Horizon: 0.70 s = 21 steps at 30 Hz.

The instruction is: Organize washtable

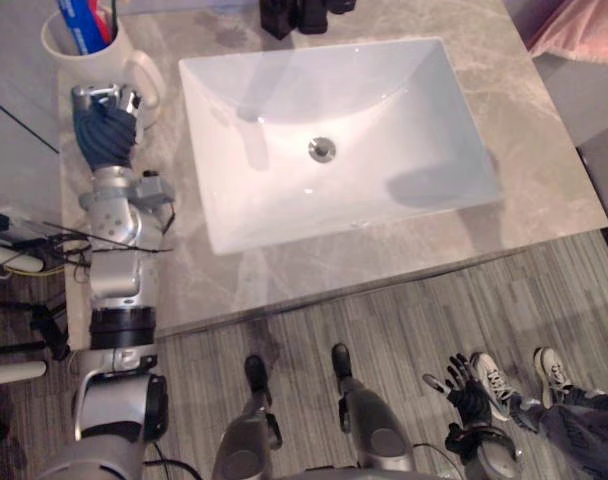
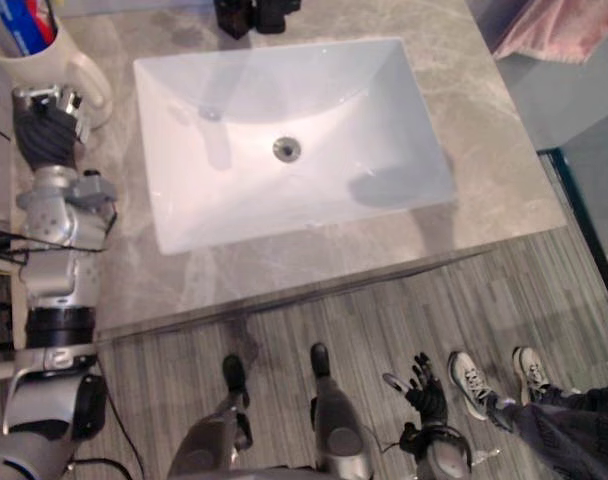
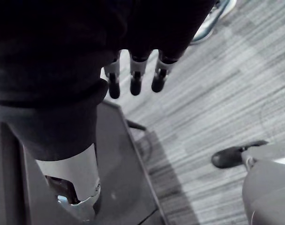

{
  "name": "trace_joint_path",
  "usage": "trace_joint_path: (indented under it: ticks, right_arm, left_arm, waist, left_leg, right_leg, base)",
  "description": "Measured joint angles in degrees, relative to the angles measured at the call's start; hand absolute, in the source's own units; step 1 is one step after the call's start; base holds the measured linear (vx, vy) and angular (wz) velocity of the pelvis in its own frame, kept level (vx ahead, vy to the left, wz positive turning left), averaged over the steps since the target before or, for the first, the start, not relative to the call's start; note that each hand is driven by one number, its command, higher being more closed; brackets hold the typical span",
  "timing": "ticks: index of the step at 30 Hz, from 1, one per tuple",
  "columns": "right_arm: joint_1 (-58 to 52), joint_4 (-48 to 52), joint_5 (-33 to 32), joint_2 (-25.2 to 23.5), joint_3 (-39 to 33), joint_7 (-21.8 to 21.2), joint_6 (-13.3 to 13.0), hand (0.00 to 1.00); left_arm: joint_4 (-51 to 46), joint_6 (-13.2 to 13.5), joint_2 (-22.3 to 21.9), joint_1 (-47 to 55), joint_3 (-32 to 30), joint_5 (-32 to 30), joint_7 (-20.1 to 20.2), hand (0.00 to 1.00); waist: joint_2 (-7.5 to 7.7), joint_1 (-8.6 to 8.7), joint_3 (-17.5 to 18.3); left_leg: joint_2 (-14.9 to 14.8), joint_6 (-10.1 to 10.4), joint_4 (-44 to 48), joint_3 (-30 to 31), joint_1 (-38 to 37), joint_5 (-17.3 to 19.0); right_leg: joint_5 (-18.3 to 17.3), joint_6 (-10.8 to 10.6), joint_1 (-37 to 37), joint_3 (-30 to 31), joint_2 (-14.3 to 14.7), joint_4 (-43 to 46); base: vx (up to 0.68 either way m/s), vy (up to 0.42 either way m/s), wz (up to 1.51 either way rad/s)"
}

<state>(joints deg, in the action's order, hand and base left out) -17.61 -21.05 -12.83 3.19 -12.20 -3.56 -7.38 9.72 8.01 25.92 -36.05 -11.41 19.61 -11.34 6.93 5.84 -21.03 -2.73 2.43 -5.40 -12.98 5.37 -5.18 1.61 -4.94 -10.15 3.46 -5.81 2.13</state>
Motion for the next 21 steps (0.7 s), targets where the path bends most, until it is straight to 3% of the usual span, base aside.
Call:
trace_joint_path:
  ticks: [7,14,17,21]
  right_arm:
    - [0.0,0.0,0.0,0.0,0.1,-0.1,0.0,0.00]
    - [0.3,-0.7,-0.1,0.0,0.6,-0.3,0.0,0.00]
    - [0.2,-0.8,-0.1,-0.1,1.2,-0.5,-0.1,0.00]
    - [-1.4,-1.9,0.0,-0.1,1.2,-0.8,-0.1,0.00]
  left_arm:
    - [-2.6,0.0,-0.8,0.7,0.3,0.1,0.0,1.00]
    - [-17.3,1.5,-5.3,10.1,5.9,1.2,2.5,1.00]
    - [-23.2,2.1,-7.6,16.9,7.6,1.2,4.7,1.00]
    - [-30.5,2.9,-9.5,25.8,7.1,1.3,6.7,1.00]
  waist:
    - [0.30,0.01,-0.1]
    - [0.23,-0.27,0.0]
    - [-0.79,-0.24,1.3]
    - [-3.30,-0.55,5.1]
  left_leg:
    - [0.2,-0.3,0.0,0.3,-0.1,-0.1]
    - [0.6,-0.5,0.0,2.1,-1.7,0.0]
    - [1.0,-0.5,0.0,3.2,-1.7,0.0]
    - [1.3,-0.6,-0.1,5.6,-2.6,-0.1]
  right_leg:
    - [0.0,0.0,0.4,-0.3,-0.2,-0.2]
    - [-0.4,-0.2,3.0,-2.1,-0.7,-0.2]
    - [-1.0,-0.5,3.5,-3.3,-1.1,0.2]
    - [-2.4,-0.5,5.3,-5.9,-1.6,1.1]
  base:
    - [0.00,0.000,0.01]
    - [0.01,0.003,0.14]
    - [0.00,0.007,0.19]
    - [0.02,0.006,0.34]
